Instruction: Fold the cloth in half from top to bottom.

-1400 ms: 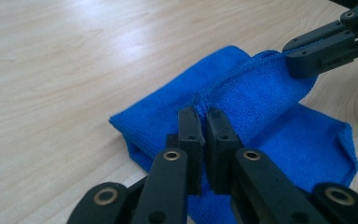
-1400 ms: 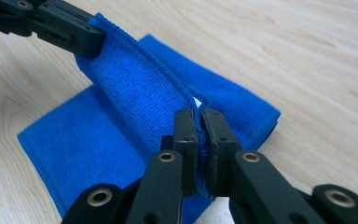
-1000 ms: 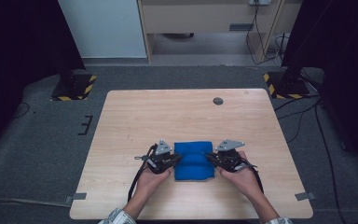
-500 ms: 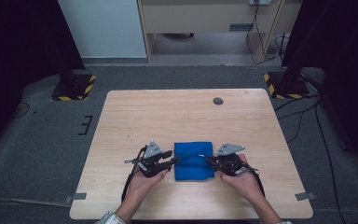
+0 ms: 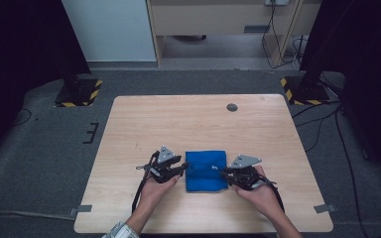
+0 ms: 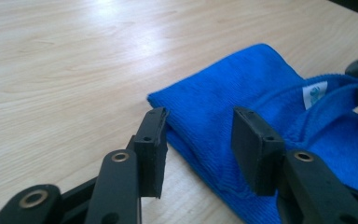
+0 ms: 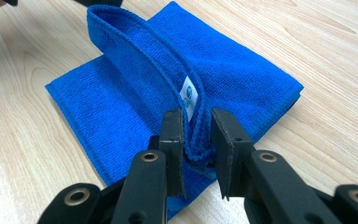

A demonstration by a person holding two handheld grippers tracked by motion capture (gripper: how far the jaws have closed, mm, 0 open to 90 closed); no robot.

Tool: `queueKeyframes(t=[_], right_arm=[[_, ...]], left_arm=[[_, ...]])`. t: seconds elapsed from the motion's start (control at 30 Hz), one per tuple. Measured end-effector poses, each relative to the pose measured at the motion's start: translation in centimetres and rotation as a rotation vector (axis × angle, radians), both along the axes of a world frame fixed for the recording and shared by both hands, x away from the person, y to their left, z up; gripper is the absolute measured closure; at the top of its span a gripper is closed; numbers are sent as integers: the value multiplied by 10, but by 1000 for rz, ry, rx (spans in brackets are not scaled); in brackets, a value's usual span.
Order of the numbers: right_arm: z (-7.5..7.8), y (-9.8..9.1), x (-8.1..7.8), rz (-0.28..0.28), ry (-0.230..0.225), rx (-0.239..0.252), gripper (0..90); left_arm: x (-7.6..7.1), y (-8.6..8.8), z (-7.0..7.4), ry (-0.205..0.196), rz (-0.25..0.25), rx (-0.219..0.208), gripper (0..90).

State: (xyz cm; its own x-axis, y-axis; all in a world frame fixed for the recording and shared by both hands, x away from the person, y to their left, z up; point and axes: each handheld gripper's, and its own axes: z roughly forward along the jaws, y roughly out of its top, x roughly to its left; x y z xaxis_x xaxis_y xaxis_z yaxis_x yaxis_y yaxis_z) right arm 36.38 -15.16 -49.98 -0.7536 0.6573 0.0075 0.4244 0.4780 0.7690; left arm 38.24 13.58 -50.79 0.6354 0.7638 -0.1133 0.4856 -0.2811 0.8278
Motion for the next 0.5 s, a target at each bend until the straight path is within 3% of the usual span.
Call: queueKeyframes(t=[0.1,0.27,0.4,0.5], right_arm=[[2,-2,-4,4,-8,-5,726],[11,-8,-7,-15,-12,36,653],[17,-8,2,-56,-27,57,627],[12,-4,11,-83,-3,60,608]], left_arm=[[-3,-3,-2,6,-19,11,545],[-11,-6,0,-7,-36,11,555],[-7,-9,0,-22,-8,16,547],[-6,-12,-5,-5,-27,40,544]])
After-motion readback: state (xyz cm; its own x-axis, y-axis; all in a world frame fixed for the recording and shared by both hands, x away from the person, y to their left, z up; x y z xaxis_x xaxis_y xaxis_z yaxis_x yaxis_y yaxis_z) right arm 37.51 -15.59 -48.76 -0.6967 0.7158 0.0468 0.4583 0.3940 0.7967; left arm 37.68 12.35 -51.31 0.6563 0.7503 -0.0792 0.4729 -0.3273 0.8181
